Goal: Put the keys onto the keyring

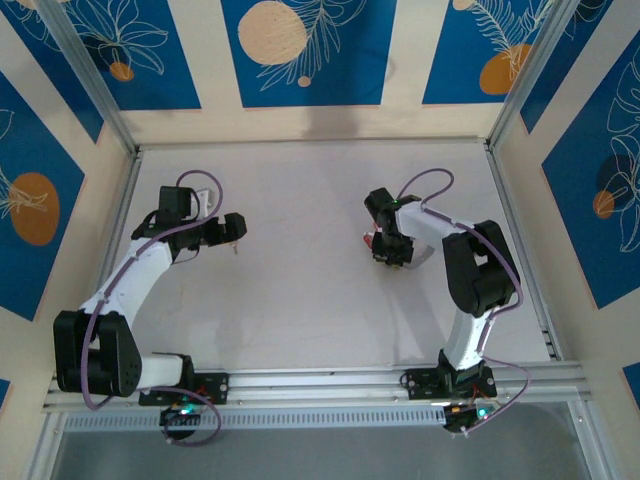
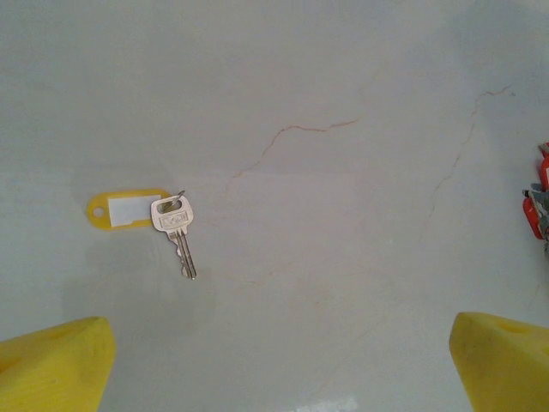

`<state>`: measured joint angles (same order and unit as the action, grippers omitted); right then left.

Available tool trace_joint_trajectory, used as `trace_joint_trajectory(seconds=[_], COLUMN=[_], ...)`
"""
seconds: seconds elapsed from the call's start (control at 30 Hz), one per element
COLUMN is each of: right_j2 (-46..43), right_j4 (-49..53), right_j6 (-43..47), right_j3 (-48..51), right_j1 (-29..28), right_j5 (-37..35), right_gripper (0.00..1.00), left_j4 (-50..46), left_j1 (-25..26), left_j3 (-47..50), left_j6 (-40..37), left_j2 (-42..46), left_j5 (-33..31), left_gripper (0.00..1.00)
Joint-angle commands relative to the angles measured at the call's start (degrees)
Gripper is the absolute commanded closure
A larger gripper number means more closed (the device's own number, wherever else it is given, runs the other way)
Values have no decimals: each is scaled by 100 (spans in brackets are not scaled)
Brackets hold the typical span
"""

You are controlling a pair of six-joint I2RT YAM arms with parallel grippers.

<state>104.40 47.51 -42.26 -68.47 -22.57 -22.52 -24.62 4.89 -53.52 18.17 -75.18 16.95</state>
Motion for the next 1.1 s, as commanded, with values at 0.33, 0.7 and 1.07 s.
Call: trace_joint_trajectory(seconds=[0.33,0.7,1.07], right_j2=[-165,-400,-1009], right_j4=[-103,-352,-719], right_j6=[-221,52,1127], right_j3=[142,302,445], right_j1=[129,221,468], right_j5=[-181,96,1527], right_gripper=[89,100,100], left_j4=[26,11,79], left_j1=[10,11,10], left_j3=[-67,-62,-49], left_j6=[94,93,48], left_j2=[22,23,73], left_j5=[148,135,254], left_gripper=[0,0,1])
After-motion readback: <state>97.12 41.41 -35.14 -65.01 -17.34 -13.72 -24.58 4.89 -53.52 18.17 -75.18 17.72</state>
